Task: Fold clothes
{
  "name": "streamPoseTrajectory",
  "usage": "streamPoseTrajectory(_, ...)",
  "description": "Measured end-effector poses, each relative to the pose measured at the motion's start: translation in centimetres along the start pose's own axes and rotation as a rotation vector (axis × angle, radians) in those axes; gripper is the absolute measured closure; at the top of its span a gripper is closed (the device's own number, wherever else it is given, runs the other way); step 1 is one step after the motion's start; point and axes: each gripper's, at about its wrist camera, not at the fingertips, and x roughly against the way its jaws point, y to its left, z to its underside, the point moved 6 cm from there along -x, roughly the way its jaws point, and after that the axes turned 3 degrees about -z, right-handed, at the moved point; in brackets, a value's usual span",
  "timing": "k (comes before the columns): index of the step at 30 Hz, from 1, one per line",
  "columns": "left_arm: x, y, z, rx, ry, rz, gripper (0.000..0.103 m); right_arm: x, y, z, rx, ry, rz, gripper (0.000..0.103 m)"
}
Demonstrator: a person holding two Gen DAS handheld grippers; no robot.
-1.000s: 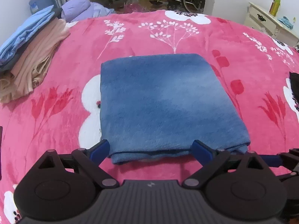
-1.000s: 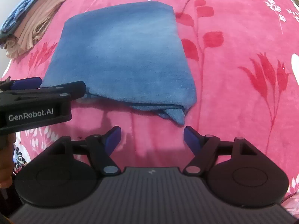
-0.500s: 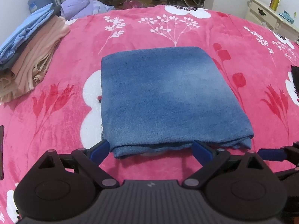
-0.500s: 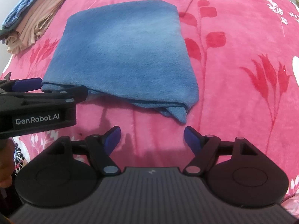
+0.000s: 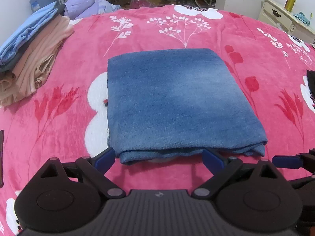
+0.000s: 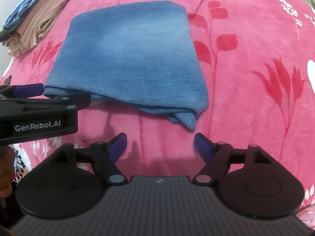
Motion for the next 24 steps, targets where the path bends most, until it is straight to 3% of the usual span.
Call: streamPoseTrajectory(24,-0.04,0.32,0.36,0.020,0.024,-0.002,0.007,0.05,-0.43,0.03,0.002,0.002,0.022,0.027)
